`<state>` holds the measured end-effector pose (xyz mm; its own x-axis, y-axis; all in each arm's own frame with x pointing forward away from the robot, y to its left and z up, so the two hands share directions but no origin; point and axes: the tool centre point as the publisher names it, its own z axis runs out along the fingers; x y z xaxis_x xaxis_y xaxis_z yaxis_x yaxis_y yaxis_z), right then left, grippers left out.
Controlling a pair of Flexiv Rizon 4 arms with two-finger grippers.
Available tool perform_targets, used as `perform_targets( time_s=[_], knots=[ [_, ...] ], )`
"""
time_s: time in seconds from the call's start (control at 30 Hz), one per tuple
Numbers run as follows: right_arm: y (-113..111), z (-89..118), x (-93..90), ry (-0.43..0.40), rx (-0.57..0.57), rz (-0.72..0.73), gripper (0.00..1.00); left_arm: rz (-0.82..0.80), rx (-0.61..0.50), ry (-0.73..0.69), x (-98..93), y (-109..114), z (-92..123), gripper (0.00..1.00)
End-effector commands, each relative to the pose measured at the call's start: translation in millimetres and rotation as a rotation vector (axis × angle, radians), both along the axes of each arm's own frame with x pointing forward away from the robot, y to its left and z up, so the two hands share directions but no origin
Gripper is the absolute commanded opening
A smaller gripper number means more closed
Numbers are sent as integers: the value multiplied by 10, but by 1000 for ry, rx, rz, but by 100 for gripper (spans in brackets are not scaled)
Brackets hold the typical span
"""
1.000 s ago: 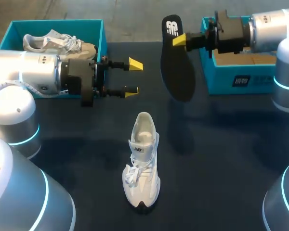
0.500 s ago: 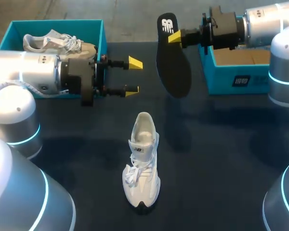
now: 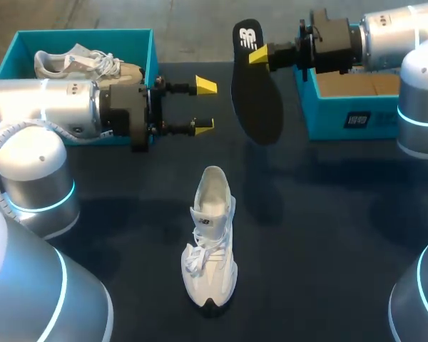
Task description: Take the shoe out of the shoebox, open the shoe tongue, remove and reinsert the insole, then place the shoe into the shoebox
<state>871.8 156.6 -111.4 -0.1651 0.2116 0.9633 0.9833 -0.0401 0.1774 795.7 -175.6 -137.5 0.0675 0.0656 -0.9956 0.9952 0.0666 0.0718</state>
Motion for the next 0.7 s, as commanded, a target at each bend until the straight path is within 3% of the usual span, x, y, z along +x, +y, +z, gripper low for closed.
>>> perform_targets(
  time_s=[0.03, 0.7],
  knots=[
    [4, 11, -2, 3, -5, 0, 0, 4, -10, -11, 57, -84, -4, 100],
    [4, 11, -2, 3, -5, 0, 0, 7, -24, -43, 232, -304, 61, 89]
  ],
)
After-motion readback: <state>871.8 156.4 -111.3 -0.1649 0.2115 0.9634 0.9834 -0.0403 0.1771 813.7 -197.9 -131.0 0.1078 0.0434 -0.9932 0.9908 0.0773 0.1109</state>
